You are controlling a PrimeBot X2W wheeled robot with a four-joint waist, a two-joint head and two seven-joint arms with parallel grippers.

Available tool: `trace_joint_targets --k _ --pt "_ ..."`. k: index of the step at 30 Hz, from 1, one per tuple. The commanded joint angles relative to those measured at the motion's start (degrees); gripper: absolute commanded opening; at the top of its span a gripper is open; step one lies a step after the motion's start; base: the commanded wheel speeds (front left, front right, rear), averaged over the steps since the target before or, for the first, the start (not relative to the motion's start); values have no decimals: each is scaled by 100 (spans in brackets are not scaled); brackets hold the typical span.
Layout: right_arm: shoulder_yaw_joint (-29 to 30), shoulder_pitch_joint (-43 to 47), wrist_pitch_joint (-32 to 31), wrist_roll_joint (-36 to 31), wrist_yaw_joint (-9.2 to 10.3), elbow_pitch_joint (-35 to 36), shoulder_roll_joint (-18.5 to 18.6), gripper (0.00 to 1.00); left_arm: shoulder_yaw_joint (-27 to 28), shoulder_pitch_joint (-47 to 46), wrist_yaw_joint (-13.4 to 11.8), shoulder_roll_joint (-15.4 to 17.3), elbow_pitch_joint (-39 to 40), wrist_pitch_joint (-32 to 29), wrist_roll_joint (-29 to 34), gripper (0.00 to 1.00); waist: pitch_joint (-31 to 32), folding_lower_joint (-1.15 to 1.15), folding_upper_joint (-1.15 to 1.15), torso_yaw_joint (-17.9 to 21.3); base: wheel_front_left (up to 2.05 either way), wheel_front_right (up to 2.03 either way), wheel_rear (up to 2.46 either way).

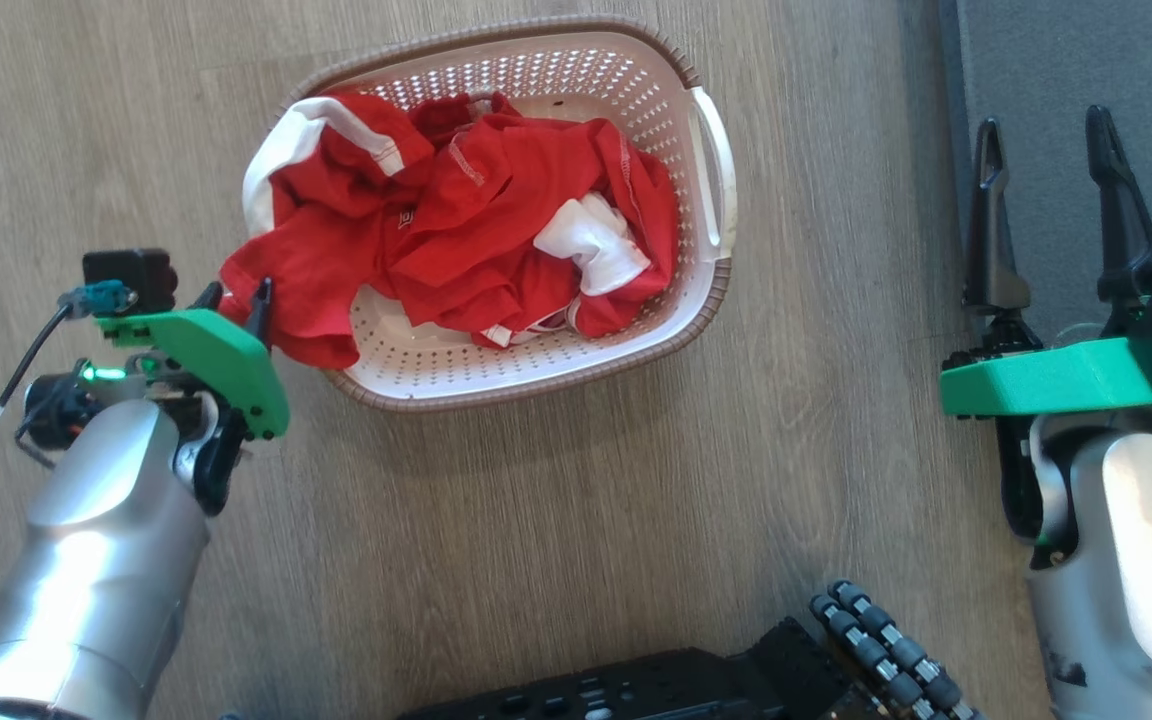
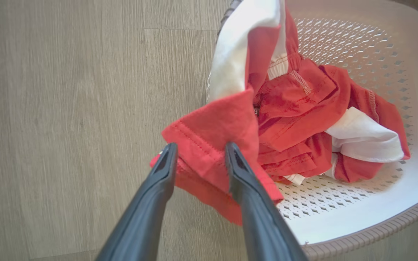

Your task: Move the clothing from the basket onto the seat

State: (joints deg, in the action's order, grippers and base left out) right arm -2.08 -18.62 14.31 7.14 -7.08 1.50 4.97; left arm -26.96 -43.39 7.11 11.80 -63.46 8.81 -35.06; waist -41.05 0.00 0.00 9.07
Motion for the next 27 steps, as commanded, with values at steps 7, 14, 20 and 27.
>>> trace_joint_targets --k 7,14,20,27 --pt "-85 58 69 65 -41 119 -22 100 -364 235 37 288 515 -244 -610 39 50 0 0 -26 0 0 0" --pt "-85 57 69 80 -41 104 -21 100 -725 298 37 446 751 -285 -1000 0 58 0 0 -24 0 0 0" --pt "-68 71 69 83 -41 104 -28 100 -987 290 37 538 821 -256 -1242 0 56 0 0 -10 0 0 0" --pt "-69 93 69 86 -41 49 -31 100 -1236 245 37 609 839 -93 -1441 0 136 0 0 -16 0 0 0"
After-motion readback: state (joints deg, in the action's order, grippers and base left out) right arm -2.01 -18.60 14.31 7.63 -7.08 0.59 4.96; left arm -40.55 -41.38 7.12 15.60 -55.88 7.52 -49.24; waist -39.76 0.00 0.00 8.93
